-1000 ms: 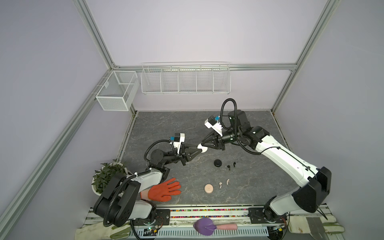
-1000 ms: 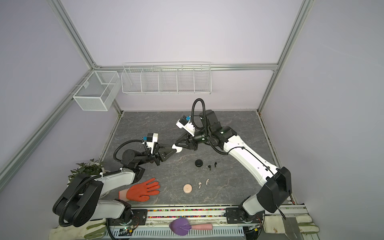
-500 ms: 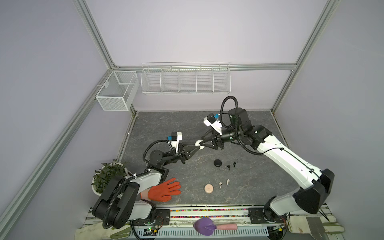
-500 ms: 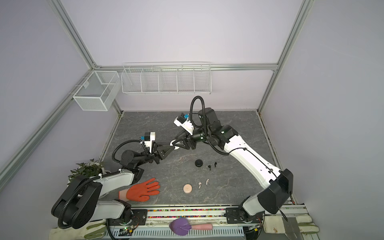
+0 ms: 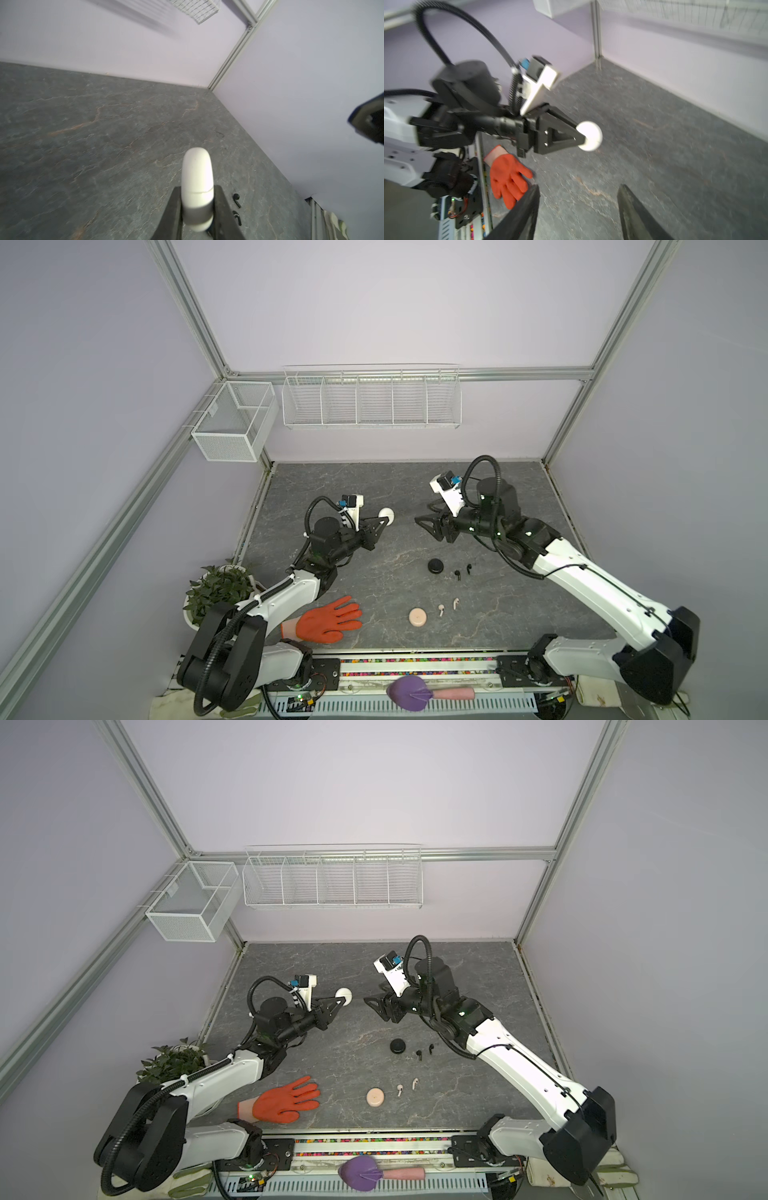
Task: Insert the wireless bluetooth earbuds into the charging case
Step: 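Set the closed case down with the left gripper while the right arm withdraws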
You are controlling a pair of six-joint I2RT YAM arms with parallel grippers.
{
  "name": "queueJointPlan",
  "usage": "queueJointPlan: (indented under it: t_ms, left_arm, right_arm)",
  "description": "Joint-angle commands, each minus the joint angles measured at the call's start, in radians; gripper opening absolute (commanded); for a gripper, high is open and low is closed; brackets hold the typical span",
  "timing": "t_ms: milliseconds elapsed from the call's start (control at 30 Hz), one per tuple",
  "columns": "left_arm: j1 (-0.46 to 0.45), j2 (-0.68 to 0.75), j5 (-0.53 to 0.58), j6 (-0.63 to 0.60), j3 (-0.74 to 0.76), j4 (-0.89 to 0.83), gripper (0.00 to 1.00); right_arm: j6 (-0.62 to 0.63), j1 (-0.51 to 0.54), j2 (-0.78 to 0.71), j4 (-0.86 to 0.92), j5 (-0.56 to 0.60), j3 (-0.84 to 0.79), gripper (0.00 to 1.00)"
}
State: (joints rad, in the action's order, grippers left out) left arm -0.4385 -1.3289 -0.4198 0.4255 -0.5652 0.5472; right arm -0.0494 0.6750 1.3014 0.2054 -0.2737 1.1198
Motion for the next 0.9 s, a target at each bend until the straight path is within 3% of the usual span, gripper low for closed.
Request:
queueJointPlan:
  t_ms: [0, 133, 267, 867]
  left_arm:
    - [0.018, -0.117, 0.027, -0.022, -0.064, -0.126, 0.00]
    - [0.056, -0.289, -0.138, 0.003, -0.139, -0.070, 0.00]
    - [0.095, -0.439, -0.229, 0.073, -0.214, -0.060, 0.00]
    - [0.127, -0.631, -0.170, 0.091, -0.354, -0.169, 0.00]
  right_arm:
    - [-0.034, -0.003, 0.025, -0.139, 0.093, -0.057, 0.63]
    - [-0.068, -0.002, 0.075, -0.213, 0.112, -0.102, 0.64]
    - [-0.094, 0.001, 0.135, -0.262, 0.097, -0.129, 0.64]
    - [-0.183, 0.011, 0.296, -0.342, 0.025, -0.099, 0.65]
